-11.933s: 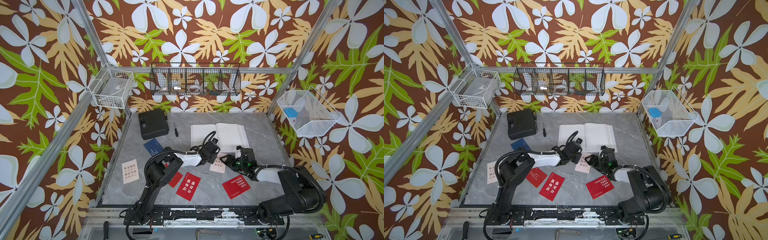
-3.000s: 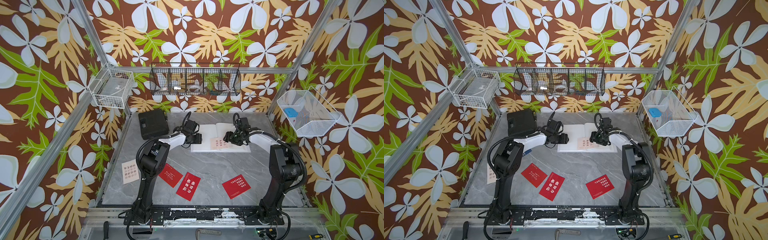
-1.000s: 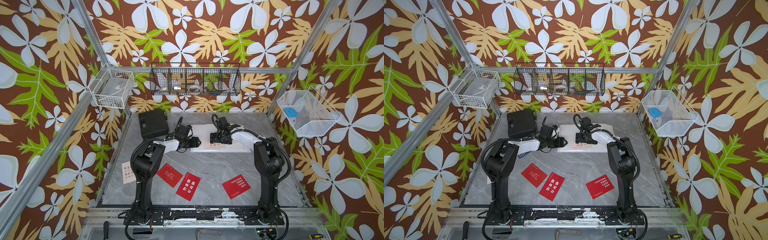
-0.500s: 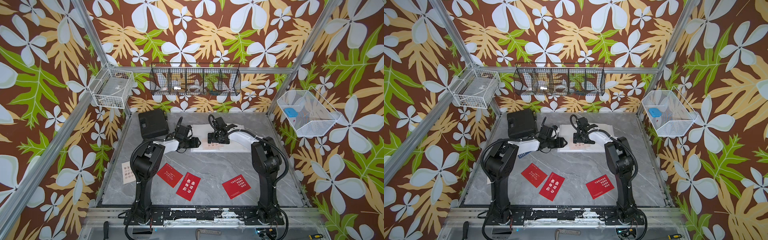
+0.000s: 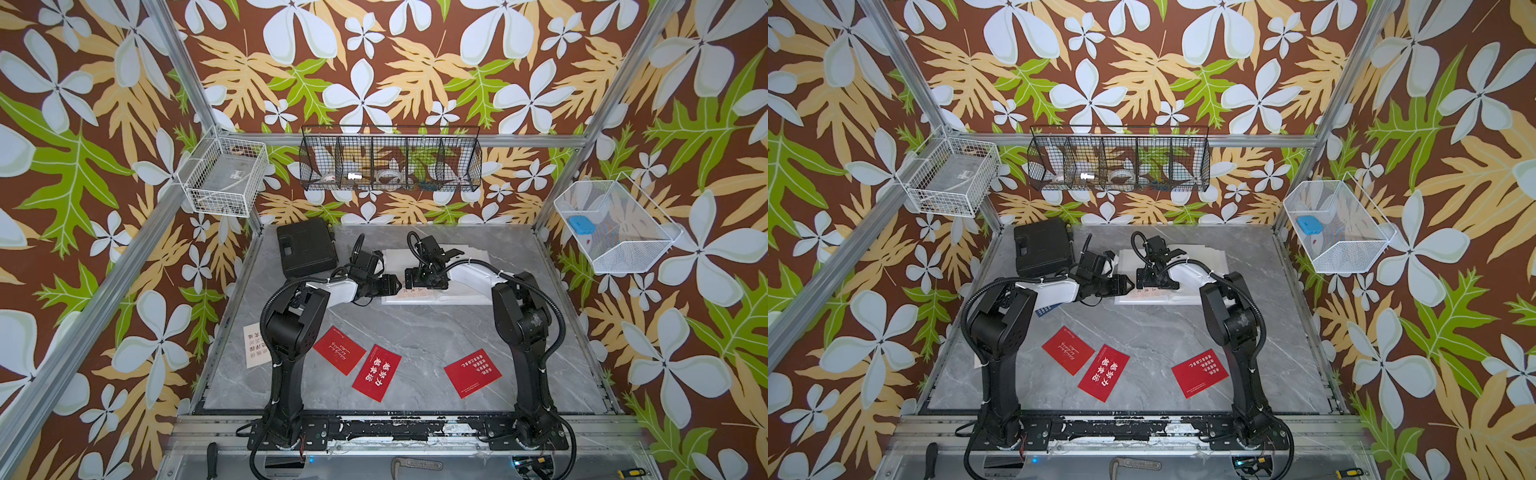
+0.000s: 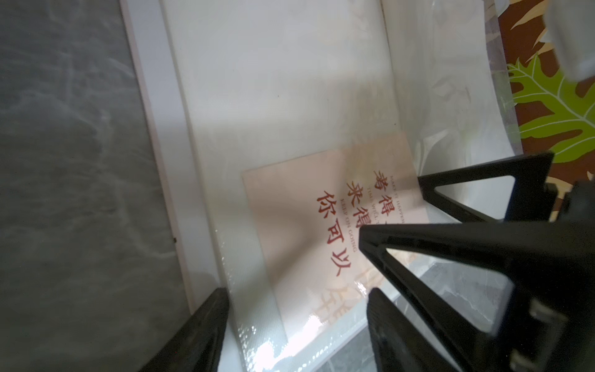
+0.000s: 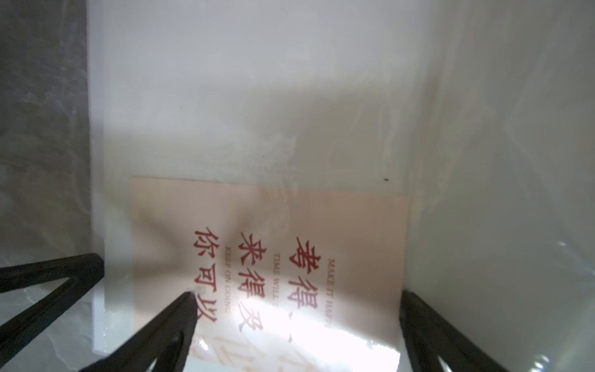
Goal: Place the photos into the photo albums
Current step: Insert the photo into the photo album.
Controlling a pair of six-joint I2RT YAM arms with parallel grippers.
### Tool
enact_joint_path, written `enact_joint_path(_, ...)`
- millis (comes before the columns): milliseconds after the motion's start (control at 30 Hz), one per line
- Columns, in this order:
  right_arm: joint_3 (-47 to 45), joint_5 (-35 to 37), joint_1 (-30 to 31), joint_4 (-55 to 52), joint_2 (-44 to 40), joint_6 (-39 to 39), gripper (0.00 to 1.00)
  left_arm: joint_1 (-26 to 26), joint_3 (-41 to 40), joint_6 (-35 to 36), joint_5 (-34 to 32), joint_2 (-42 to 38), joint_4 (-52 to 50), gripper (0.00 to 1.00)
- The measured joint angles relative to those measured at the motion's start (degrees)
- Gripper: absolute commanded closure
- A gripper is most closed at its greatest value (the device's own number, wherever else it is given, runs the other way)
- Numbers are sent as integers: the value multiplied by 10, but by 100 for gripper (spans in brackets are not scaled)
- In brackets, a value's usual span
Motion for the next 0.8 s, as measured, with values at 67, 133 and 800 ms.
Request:
enact_joint_path(67, 0, -6, 0, 0, 0, 0, 1, 0, 0, 0, 0, 0, 0, 29)
enact_joint_path(133, -1, -13, -1, 3, 0, 0, 1, 0, 1, 0, 0, 0, -1, 29)
enact_joint_path(800, -85, -39, -88, 19, -65, -69, 1, 0, 9, -2, -6, 0, -13, 29)
